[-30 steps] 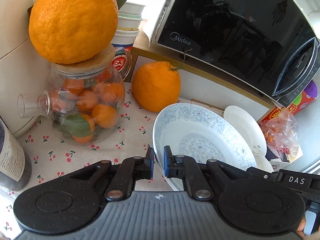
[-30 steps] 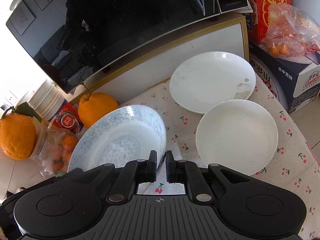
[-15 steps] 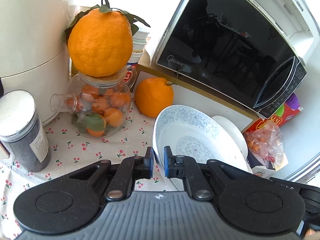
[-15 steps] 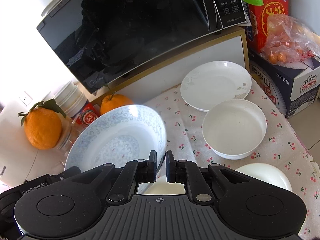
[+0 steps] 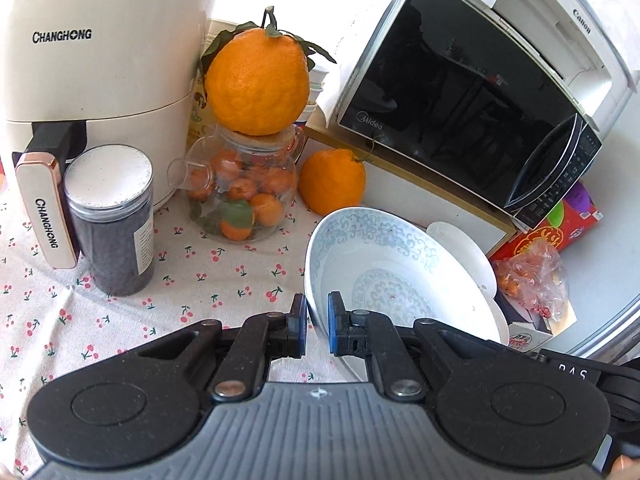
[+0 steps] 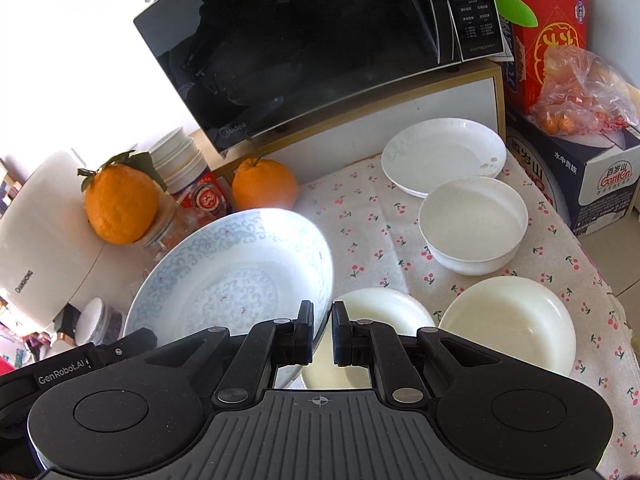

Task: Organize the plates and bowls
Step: 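Carry the smaller blue plate with the left gripper over the large plate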

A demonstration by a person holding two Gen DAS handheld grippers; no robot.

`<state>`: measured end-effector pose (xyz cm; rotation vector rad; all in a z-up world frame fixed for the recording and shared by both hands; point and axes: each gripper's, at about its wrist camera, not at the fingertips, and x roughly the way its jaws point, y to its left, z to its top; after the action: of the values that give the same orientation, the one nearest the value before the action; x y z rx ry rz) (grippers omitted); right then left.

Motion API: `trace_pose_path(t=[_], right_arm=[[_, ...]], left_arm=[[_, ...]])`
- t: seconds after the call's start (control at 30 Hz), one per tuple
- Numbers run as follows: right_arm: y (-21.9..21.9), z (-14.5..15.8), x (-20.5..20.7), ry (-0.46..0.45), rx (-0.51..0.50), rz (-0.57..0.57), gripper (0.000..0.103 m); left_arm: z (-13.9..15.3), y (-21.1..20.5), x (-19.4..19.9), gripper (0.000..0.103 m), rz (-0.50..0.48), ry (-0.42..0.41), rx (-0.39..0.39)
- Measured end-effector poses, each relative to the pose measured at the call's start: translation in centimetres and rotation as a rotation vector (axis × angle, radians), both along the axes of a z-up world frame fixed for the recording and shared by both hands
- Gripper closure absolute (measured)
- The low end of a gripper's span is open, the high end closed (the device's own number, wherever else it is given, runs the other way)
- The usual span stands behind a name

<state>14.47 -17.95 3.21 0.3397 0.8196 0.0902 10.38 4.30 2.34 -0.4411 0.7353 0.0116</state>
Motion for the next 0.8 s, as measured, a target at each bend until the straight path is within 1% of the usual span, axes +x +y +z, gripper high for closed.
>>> trace_pose_path(t=[0.27, 0.5, 0.67, 0.8], right_arm=[[1.4, 0.4, -3.2, -0.039, -0.029, 0.039, 0.093], [2.9, -0.9, -6.2, -0.022, -0.059, 0.089, 0.092], [4.1, -2.4, -8.3, 0.004, -0.075, 0.121, 0.092], [5.6, -3.6, -9.9, 0.021, -0.097, 0.16, 0.092]], left_arm=[[-0.5, 0.4, -3.6, 0.094, 0.031, -0.003, -0.002], [-1.5, 1.3, -6.9, 0.094, 0.054, 0.0, -0.012], [-1.9, 2.0, -9.4, 0.094, 0.068, -0.025, 0.003], [-2.3, 2.8, -11.3, 0.094, 0.087, -0.03, 0.013]])
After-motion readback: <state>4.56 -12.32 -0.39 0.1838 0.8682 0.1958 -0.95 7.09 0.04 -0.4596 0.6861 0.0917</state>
